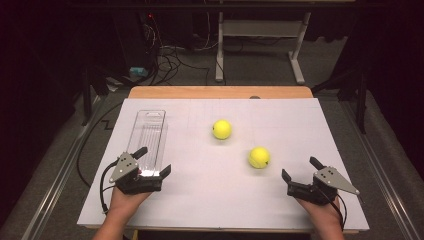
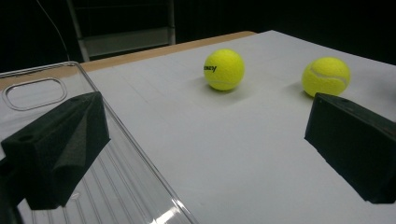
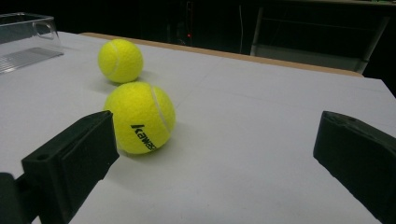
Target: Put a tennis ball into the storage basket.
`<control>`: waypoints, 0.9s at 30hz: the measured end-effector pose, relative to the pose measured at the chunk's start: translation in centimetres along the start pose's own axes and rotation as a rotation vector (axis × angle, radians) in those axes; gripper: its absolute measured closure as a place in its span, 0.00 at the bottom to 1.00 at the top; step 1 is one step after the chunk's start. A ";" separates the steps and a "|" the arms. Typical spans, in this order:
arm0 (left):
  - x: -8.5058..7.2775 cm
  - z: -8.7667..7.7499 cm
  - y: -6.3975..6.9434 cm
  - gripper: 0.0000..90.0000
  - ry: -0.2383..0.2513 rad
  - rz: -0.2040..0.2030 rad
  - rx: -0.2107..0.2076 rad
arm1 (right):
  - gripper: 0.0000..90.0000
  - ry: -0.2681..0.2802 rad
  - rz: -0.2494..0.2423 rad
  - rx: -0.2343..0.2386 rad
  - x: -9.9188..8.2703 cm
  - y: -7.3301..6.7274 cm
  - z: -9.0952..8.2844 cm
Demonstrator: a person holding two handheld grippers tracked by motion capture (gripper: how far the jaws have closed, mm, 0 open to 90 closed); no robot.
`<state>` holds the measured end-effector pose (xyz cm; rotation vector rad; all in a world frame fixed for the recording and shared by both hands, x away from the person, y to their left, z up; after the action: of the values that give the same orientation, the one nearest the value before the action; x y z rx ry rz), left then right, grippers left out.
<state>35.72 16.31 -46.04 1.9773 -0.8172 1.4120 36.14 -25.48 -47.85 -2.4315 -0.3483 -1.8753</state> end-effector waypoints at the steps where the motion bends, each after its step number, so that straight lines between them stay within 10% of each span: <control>1: 0.0 0.0 0.0 0.01 -0.001 0.000 0.000 | 0.00 0.000 0.000 0.000 0.0 0.0 0.0; 27: 0.0 0.3 0.4 0.01 -0.016 0.019 -0.007 | 0.00 -0.149 -0.043 0.084 -1.1 -1.8 1.7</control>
<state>35.59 15.83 -46.07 1.9827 -0.8491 1.4035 37.06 -23.56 -49.52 -2.5325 -0.4805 -1.6628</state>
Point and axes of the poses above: each handheld gripper's, and its own axes: z roughly forward along the jaws, x roughly out of its top, y roughly to its right, the point moved 9 cm from there along z, roughly forward along the jaws, and after that the axes turned 11 degrees about -x, right-handed, at the moved point
